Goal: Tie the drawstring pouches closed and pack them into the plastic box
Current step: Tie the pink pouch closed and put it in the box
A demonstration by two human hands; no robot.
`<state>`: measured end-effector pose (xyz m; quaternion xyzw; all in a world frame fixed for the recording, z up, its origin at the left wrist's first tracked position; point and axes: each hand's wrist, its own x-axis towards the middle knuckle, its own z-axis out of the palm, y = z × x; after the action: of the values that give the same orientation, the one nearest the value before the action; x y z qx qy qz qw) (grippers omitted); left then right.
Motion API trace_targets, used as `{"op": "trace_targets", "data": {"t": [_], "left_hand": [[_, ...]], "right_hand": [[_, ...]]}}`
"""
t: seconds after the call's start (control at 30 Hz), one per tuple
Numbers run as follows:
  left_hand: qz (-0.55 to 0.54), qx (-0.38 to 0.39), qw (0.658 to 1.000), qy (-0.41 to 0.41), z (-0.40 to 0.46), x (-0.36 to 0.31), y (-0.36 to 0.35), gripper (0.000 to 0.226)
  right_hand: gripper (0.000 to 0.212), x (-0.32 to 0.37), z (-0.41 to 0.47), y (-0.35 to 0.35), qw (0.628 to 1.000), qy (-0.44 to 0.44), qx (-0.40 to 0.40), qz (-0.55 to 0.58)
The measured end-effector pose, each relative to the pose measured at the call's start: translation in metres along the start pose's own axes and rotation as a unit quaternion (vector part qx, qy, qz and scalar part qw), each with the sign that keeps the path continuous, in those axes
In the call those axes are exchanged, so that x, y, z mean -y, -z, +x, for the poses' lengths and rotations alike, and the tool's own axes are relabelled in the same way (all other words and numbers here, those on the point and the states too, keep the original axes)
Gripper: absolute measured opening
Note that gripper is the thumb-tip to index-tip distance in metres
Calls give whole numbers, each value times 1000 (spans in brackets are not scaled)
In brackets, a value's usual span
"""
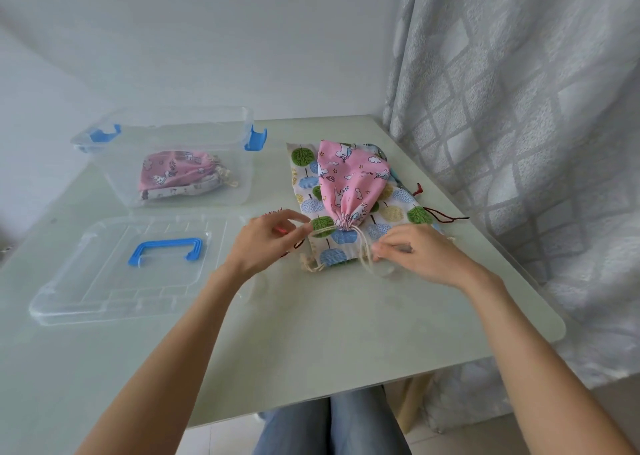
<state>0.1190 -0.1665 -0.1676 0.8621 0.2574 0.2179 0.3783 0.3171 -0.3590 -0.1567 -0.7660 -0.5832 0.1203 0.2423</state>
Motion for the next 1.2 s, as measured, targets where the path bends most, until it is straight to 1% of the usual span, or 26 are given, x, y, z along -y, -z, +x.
{"op": "trace_targets", "data": {"t": [0.03,0.1,0.13,0.17,0.2,0.23,0.3,0.37,0.47,0.5,0.53,0.57,0.6,0.63,0.67,0.7,0.73,0.77,0.8,0.9,0.97,1.03,1.1,1.13,1.2], "left_hand": [[-20,-16,1000,0,-1,-1,1,20],[-2,-46,999,-3,0,0,2,13],[26,-57,998,-7,2,1,0,11],[53,-61,997,-13,5,3,-2,12],[76,-59,995,-18,8,4,-6,14],[96,-51,994,-23,11,6,-10,17],[136,-28,990,-27,17,12,-19,21],[164,-3,986,-13,20,16,-25,20],[174,10,985,4,17,20,-29,16],[176,10,984,5,15,20,-30,16],[178,8,984,3,14,20,-30,16],[180,4,984,1,13,21,-29,16],[181,-1,983,-5,12,20,-27,16],[180,-6,984,-12,12,21,-25,15],[177,-10,984,-23,11,22,-24,13],[174,-13,984,-35,11,21,-23,12],[171,-17,984,-50,9,21,-22,11],[168,-22,983,-64,8,19,-22,13],[168,-27,982,-77,7,17,-21,14],[181,-21,977,-109,3,3,-17,15],[181,-33,974,-132,2,-5,-12,17],[167,-49,975,-135,4,-11,-5,15],[127,-61,982,-126,10,-19,2,12],[103,-71,985,-119,13,-23,6,11],[56,-82,989,-106,20,-34,12,10]], "right_hand": [[33,-1,1,-2,999,18,-29,15],[17,-7,6,-5,994,50,-100,4],[15,-10,10,-7,990,69,-123,-23],[23,-11,14,-9,985,91,-136,-62],[30,-12,18,-13,977,122,-137,-104],[32,-11,22,-16,969,152,-131,-143],[27,-6,29,-22,948,212,-111,-210],[18,-3,37,-27,925,263,-88,-260],[11,0,47,-26,901,315,-62,-292],[10,1,51,-25,902,318,-54,-288],[10,3,53,-24,914,303,-44,-264],[9,8,53,-21,941,264,-27,-211],[8,13,53,-19,970,206,-9,-130],[8,19,54,-17,988,149,8,-36],[8,24,57,-15,993,107,11,58],[8,29,62,-14,989,79,-9,126],[10,31,69,-13,983,51,-42,172],[12,33,78,-12,979,22,-77,187],[15,34,87,-12,979,-8,-108,170],[21,31,106,-13,983,-71,-167,3],[21,34,106,-15,982,-61,-174,-51],[18,40,101,-16,984,-26,-161,-73],[17,45,93,-13,986,-4,-136,-93],[16,47,90,-10,990,4,-112,-81],[15,47,85,-3,999,21,-47,-11]]}}
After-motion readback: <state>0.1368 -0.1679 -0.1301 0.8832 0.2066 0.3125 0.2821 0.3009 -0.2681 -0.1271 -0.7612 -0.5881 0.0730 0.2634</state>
